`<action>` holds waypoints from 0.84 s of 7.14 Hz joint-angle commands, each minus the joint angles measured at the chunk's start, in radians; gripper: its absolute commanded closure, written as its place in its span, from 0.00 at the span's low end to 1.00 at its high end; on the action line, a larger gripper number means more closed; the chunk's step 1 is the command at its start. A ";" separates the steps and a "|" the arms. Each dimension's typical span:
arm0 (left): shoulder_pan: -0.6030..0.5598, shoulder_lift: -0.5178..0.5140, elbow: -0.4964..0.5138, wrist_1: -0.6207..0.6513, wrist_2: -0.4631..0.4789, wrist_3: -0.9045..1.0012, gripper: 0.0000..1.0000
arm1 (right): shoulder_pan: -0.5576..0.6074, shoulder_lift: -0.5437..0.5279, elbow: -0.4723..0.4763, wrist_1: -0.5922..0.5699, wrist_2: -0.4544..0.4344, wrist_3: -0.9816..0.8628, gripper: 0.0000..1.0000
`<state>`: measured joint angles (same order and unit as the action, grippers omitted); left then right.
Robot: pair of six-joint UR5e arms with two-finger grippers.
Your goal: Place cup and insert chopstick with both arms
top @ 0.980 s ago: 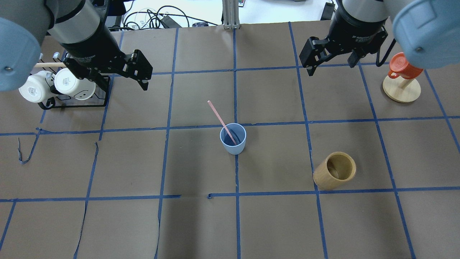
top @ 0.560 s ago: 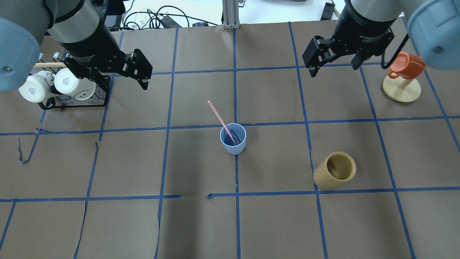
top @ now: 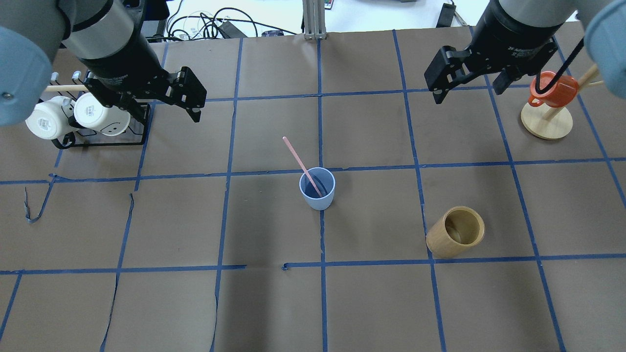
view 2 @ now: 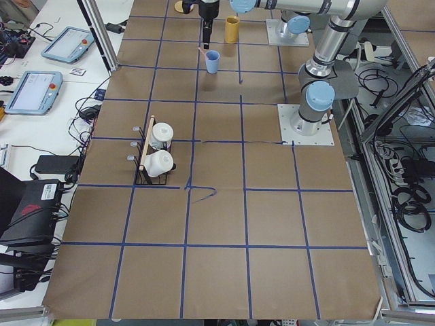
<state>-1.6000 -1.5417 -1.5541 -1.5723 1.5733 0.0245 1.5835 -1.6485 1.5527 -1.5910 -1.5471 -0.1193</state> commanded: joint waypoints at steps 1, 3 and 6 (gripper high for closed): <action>-0.001 0.000 -0.001 0.000 0.002 0.000 0.00 | 0.001 -0.004 0.001 0.000 0.001 0.001 0.00; -0.001 0.000 -0.001 0.000 0.002 0.000 0.00 | 0.001 -0.005 0.003 0.002 0.001 0.000 0.00; 0.000 0.000 0.000 0.000 -0.001 0.000 0.00 | 0.003 -0.007 0.009 0.002 0.001 0.000 0.00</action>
<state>-1.6012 -1.5416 -1.5546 -1.5723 1.5736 0.0245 1.5851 -1.6548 1.5608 -1.5896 -1.5462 -0.1196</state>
